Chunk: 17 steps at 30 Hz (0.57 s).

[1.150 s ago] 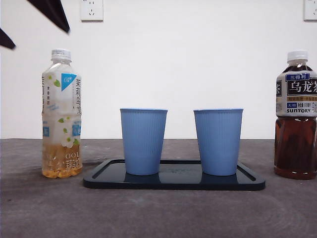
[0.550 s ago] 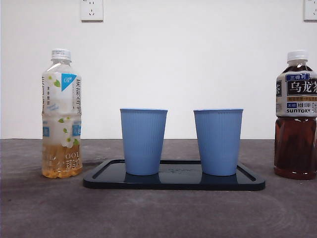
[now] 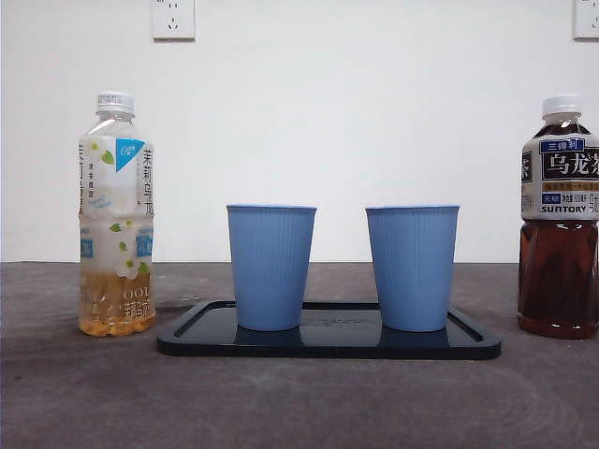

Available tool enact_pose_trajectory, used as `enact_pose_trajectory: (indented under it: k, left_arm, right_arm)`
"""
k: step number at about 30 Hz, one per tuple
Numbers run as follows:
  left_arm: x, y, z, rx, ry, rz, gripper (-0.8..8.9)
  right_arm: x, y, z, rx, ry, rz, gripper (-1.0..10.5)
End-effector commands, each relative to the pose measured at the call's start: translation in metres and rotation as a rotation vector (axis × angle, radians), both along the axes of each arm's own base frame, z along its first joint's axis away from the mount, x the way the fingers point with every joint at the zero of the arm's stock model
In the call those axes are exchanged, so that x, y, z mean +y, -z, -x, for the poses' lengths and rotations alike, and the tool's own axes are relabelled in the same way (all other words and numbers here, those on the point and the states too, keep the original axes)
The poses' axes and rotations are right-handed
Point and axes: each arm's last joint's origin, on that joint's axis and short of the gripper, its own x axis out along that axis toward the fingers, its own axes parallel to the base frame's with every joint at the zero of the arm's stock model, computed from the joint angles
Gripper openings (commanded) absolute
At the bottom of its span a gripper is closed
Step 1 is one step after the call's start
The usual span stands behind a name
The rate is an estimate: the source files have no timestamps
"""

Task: Pour the drink into the cup

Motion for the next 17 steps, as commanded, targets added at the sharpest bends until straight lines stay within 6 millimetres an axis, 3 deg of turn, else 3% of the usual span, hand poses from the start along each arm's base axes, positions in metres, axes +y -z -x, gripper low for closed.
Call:
enact_pose_trajectory:
  k: [1, 17]
  left_arm:
    - [0.0, -0.0057, 0.0009, -0.024, 0.011, 0.006, 0.41]
    - [0.0031, -0.0019, -0.003, -0.045, -0.043, 0.02, 0.41]
  right_arm:
    - [-0.0001, -0.0053, 0.0011, -0.027, -0.011, -0.005, 0.3]
    - [-0.0001, -0.0053, 0.0011, -0.027, -0.011, -0.005, 0.3]
